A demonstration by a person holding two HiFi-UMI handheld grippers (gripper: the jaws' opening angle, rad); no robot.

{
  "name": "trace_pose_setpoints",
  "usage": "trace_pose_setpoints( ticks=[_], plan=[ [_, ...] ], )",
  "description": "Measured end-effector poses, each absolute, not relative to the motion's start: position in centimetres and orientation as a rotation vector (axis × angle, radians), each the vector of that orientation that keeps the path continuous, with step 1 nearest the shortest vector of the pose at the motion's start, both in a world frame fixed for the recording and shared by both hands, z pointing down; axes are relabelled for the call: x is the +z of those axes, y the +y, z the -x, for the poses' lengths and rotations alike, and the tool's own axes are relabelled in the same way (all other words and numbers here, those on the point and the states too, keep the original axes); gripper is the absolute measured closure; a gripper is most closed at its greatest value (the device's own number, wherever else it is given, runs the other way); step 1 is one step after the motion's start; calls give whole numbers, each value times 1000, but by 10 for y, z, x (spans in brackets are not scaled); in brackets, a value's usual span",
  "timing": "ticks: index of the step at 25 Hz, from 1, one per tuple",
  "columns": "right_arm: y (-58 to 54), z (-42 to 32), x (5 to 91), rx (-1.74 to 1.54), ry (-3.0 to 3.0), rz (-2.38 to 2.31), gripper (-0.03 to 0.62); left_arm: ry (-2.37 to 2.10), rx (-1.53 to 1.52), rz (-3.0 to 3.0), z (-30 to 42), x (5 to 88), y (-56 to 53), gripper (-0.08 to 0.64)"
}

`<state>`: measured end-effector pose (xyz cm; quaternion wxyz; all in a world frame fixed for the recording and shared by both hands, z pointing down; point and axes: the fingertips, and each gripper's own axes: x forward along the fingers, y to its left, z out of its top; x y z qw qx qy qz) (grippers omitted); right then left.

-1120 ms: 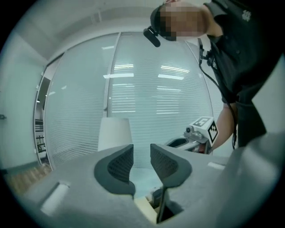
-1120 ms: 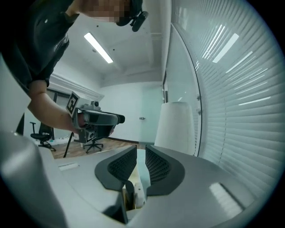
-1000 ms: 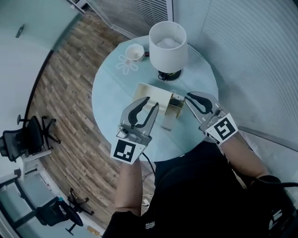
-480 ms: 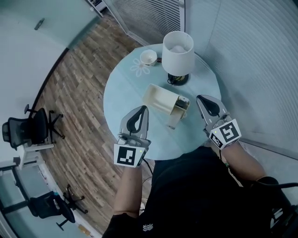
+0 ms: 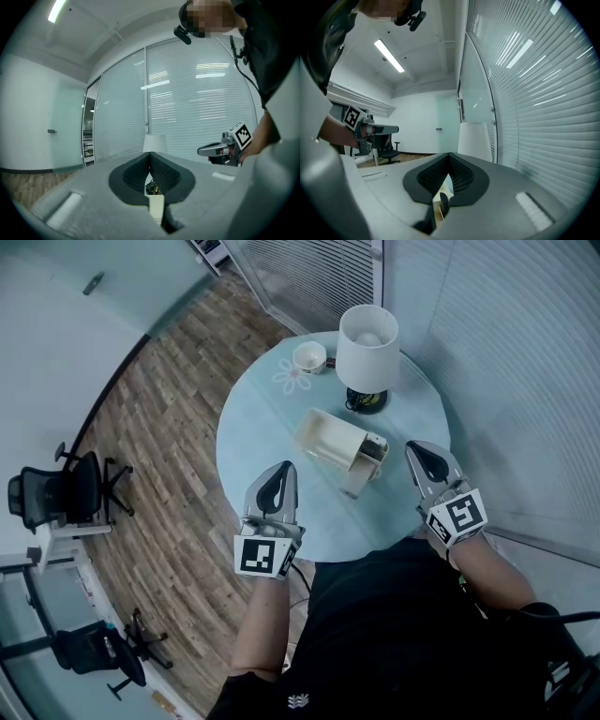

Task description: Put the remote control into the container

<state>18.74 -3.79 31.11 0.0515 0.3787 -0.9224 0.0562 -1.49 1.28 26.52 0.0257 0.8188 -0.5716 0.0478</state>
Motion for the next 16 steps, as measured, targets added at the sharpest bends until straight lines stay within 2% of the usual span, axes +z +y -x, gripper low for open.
trace_pose_setpoints(
  ticks=[16],
  plan=[
    [-33, -191, 295, 162, -2818, -1215, 592, -1711, 115, -2595, 15, 239, 20, 560]
  ],
)
